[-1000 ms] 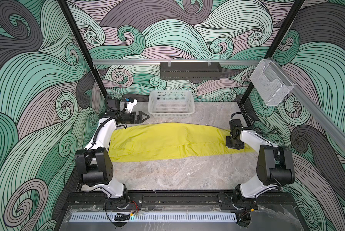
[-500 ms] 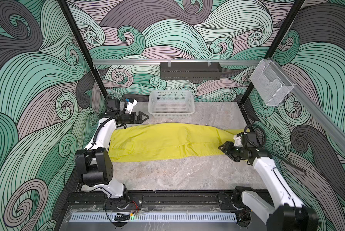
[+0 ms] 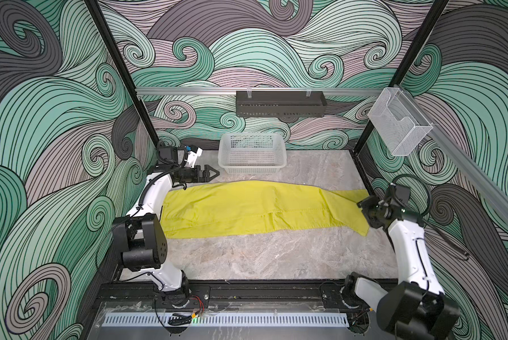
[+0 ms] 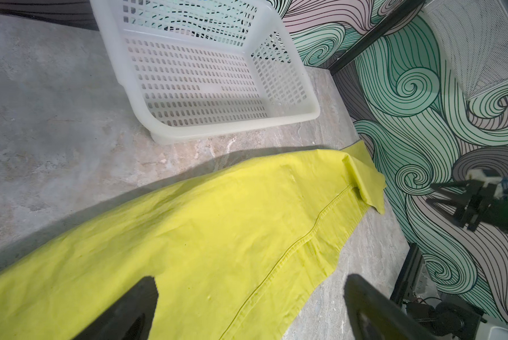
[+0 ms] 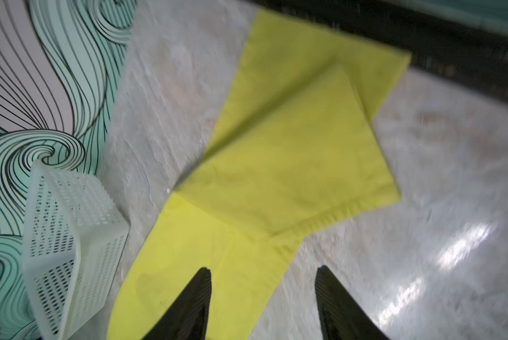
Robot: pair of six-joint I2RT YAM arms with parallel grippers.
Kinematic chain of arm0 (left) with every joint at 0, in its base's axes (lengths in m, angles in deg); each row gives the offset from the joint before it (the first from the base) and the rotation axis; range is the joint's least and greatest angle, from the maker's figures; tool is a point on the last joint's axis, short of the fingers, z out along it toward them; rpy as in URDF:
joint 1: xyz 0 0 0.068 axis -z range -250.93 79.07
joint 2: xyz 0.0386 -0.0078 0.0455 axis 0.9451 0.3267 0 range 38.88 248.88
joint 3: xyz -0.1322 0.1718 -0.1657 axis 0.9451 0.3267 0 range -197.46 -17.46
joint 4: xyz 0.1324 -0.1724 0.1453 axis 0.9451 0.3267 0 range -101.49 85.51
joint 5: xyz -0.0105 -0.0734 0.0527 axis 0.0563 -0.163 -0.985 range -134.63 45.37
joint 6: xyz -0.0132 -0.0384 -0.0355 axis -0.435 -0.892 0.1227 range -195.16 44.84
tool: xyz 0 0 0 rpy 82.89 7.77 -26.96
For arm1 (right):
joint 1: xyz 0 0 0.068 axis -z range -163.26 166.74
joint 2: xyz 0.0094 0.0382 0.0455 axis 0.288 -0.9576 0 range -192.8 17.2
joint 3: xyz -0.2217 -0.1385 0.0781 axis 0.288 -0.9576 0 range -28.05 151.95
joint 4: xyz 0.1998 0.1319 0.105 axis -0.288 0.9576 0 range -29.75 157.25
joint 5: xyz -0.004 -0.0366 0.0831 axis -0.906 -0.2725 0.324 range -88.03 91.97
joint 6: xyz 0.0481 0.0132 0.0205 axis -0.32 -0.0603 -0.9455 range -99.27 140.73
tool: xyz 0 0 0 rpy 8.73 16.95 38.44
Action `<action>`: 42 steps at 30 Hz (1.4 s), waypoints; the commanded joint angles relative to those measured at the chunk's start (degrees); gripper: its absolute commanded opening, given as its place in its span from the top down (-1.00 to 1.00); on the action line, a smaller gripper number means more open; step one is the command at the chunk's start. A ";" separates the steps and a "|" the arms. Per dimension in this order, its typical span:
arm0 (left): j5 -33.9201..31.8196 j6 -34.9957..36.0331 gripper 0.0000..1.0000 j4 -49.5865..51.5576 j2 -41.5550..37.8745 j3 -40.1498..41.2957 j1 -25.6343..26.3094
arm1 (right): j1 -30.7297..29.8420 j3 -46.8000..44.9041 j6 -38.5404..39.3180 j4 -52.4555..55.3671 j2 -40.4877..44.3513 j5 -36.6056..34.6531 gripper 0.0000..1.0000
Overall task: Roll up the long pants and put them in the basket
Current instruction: Fold the long pant at the center of the board.
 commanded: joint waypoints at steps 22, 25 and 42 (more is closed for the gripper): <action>-1.63 5.61 -0.97 13.90 12.12 -9.32 -1.34 | 2.89 7.92 22.14 -2.45 -37.72 -19.04 0.05; -0.99 6.10 -0.97 15.17 12.70 -9.96 -1.31 | 3.00 10.27 22.69 -1.14 -40.24 -17.30 0.21; -0.16 7.52 -0.97 18.24 14.22 -11.91 -1.31 | 3.04 16.32 23.39 2.90 -46.82 -15.63 0.92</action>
